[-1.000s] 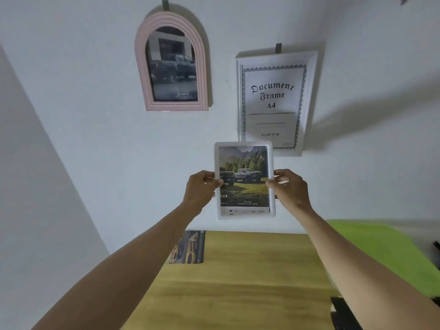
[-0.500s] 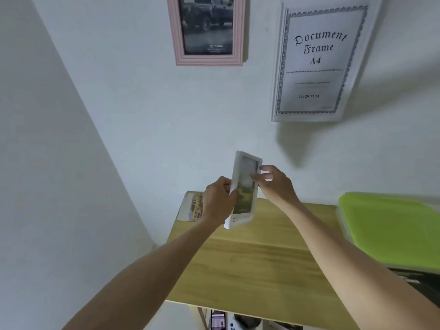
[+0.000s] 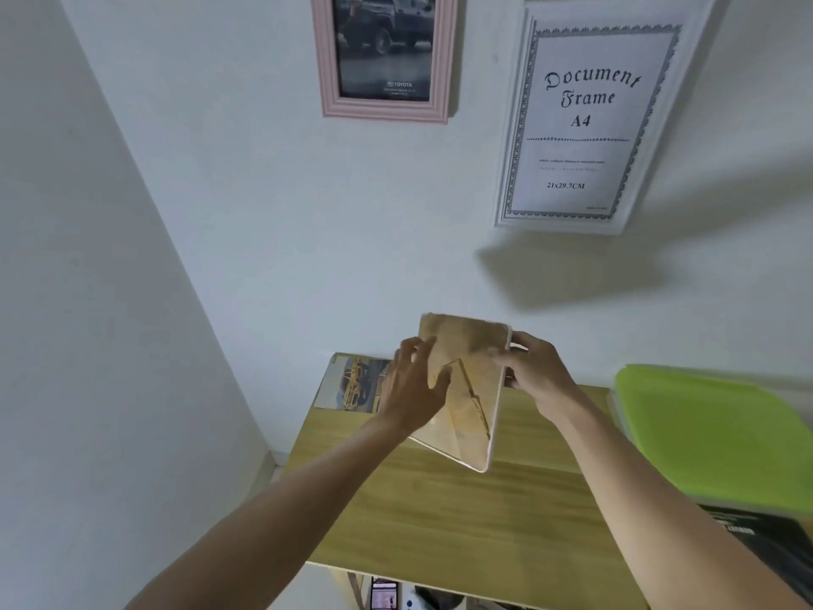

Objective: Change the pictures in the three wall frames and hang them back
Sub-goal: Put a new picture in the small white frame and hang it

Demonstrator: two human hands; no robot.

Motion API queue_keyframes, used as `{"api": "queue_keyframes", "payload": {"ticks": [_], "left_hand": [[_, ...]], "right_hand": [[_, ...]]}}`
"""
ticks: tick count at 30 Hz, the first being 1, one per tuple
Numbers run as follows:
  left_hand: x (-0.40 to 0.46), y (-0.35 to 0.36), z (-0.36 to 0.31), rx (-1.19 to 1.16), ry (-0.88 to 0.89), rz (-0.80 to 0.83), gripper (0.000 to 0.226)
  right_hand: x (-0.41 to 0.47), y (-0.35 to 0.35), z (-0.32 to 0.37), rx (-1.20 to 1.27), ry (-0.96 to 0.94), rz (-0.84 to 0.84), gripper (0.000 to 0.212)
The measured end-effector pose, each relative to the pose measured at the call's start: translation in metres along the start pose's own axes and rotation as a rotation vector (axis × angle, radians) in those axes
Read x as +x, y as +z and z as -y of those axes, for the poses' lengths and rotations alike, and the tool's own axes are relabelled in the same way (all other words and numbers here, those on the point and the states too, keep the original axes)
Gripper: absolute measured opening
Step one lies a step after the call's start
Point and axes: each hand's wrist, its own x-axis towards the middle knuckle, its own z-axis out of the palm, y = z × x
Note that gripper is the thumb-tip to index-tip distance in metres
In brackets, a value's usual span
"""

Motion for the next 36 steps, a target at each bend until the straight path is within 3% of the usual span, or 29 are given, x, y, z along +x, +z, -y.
{"api": "queue_keyframes", "payload": {"ticks": [3,6,10,13,16,22,27,36], "left_hand": [[0.014,-0.001,0.010,-0.085,-0.192,0.103,0.059],[0.020,0.012,0.019,-0.111,-0.264,0.125,0.054],[0.016,0.037,0.035,-0.126,-0.361,0.122,0.054],[0.012,0.052,0.044,-0.117,-0.424,0.137,0.054],[0.009,0.065,0.054,-0.087,-0.513,0.158,0.053],[0.003,0.084,0.065,-0.046,-0.598,0.193,0.057],[0.003,0.092,0.077,-0.054,-0.694,0.253,0.063],[0.014,0.100,0.114,-0.125,-0.805,0.346,0.044]], "right_hand": [[0.006,-0.018,-0.023,-0.024,0.034,0.056,0.018],[0.018,-0.025,-0.042,-0.002,0.079,0.021,0.016],[0.035,-0.021,-0.067,-0.122,0.040,-0.068,0.019],[0.038,-0.009,-0.085,-0.268,-0.030,-0.189,0.036],[0.044,0.005,-0.107,-0.316,-0.083,-0.243,0.031],[0.060,0.019,-0.154,-0.520,-0.162,-0.141,0.038],[0.074,0.024,-0.161,-0.545,-0.011,-0.061,0.034],[0.102,0.031,-0.175,-0.540,0.296,0.030,0.030]]}}
